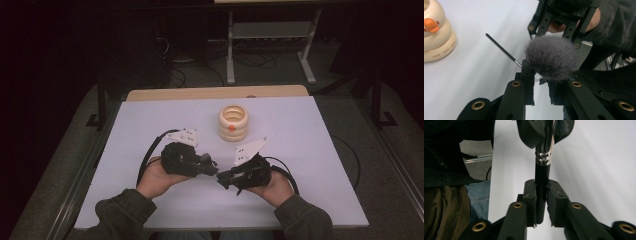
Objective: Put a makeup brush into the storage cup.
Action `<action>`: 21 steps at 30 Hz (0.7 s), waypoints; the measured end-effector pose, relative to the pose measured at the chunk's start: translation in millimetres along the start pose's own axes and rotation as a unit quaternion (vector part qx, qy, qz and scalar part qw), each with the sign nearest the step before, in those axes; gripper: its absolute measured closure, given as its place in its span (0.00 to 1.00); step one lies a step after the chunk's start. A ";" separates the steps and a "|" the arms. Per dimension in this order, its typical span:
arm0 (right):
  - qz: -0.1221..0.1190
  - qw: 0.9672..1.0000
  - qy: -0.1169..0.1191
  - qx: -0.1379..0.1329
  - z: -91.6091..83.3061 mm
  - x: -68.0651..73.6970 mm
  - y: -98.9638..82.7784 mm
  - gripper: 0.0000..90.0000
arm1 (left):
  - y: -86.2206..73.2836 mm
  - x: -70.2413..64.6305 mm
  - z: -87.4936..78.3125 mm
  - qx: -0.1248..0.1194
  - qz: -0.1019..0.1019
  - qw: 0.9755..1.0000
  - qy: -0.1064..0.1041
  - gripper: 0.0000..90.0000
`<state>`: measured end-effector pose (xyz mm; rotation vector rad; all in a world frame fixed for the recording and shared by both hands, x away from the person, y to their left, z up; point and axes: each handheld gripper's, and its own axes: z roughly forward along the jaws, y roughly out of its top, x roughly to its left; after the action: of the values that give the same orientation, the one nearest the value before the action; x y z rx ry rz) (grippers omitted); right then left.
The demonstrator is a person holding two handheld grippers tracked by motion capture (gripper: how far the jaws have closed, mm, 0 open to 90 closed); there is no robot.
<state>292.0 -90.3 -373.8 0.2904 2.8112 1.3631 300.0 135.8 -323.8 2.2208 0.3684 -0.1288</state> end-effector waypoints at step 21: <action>0.007 1.000 0.006 0.010 0.2 2.5 11.1 0.87 | 3.7 -3.5 6.4 0.045 0.021 0.999 0.015 0.75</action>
<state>291.3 -83.0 -365.0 0.3024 2.8402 1.3437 298.0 127.8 -324.2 2.3193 0.3394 -0.0910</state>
